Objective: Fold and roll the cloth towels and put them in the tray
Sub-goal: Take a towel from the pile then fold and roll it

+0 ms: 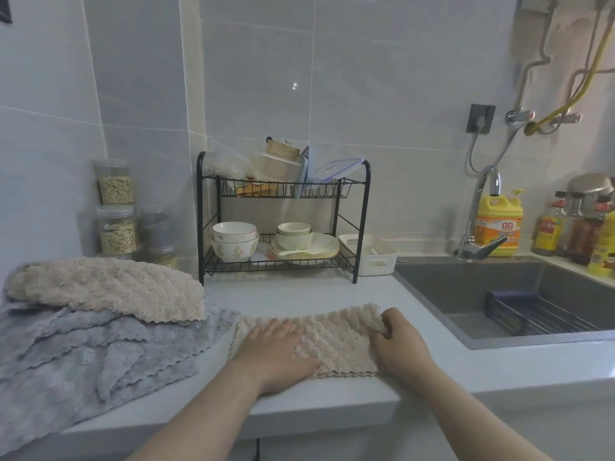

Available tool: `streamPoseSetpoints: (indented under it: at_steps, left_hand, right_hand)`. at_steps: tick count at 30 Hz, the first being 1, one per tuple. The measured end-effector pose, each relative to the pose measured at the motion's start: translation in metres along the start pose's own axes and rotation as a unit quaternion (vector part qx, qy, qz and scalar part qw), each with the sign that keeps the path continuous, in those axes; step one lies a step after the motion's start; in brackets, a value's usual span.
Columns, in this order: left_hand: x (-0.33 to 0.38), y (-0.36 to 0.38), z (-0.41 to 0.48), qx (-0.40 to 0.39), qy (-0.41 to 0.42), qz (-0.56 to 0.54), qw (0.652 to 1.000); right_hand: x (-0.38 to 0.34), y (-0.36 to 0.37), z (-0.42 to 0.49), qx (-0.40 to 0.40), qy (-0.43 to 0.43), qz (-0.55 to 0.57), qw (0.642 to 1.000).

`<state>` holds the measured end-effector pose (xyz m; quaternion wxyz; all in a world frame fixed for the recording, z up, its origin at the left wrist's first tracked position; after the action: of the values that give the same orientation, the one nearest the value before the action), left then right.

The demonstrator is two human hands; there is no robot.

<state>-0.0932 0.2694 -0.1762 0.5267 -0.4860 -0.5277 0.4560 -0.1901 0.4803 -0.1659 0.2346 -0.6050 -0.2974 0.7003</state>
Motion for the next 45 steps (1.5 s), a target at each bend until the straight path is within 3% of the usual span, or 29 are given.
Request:
streamPoseSetpoints:
  at_steps: [5, 8, 10, 13, 18, 29, 34, 37, 40, 43, 45]
  left_hand:
    - [0.008, -0.002, -0.007, 0.017, 0.007, -0.039, 0.999]
    - [-0.004, -0.011, -0.020, 0.179, 0.022, -0.098, 0.979]
    - [-0.022, -0.011, -0.032, 0.240, -0.002, -0.108, 0.965]
    - [-0.032, -0.006, -0.042, 0.222, -0.025, -0.176, 0.959]
    - [-0.033, -0.003, -0.033, 0.200, -0.008, -0.189, 0.961]
    - [-0.045, 0.002, -0.029, 0.187, -0.074, -0.188, 0.961]
    - [-0.049, 0.003, -0.026, 0.188, -0.082, -0.198, 0.958]
    - [-0.051, 0.003, -0.026, 0.194, -0.072, -0.198, 0.958]
    - [-0.053, 0.004, -0.026, 0.202, -0.074, -0.214, 0.953]
    - [-0.052, 0.005, -0.026, 0.210, -0.072, -0.204, 0.954]
    - [-0.049, 0.004, -0.027, 0.215, -0.060, -0.208, 0.952]
  right_hand:
    - [-0.008, -0.013, 0.007, -0.075, 0.112, 0.144, 0.980]
    - [-0.014, -0.034, 0.023, -0.122, 0.135, 0.138, 0.974]
    - [-0.024, -0.048, 0.031, -0.125, 0.126, 0.116, 0.977]
    - [-0.043, -0.059, 0.038, -0.116, 0.106, 0.108, 0.982]
    - [-0.081, -0.044, 0.033, -0.150, 0.060, 0.085, 0.983]
    - [-0.147, 0.043, -0.003, -0.181, -0.059, -0.119, 0.974]
    - [-0.153, 0.073, -0.013, -0.193, -0.080, -0.154, 0.966]
    - [-0.150, 0.077, -0.020, -0.224, -0.065, -0.137, 0.963]
    - [-0.144, 0.061, -0.023, -0.287, 0.004, 0.000, 0.958]
    - [-0.130, 0.032, -0.011, -0.204, -0.019, 0.060, 0.977]
    - [-0.109, 0.018, -0.003, -0.126, -0.069, -0.008, 0.990]
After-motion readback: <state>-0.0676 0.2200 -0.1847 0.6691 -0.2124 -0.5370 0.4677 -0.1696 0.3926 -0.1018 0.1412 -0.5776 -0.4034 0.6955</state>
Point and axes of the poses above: each hand's wrist, its own z-axis towards the middle knuckle, its own y-axis out of the palm, x = y × z, the point moved 1 cm from there along z, towards the middle knuckle, and after that the axes turned 12 degrees about y, right-handed, at the moved point
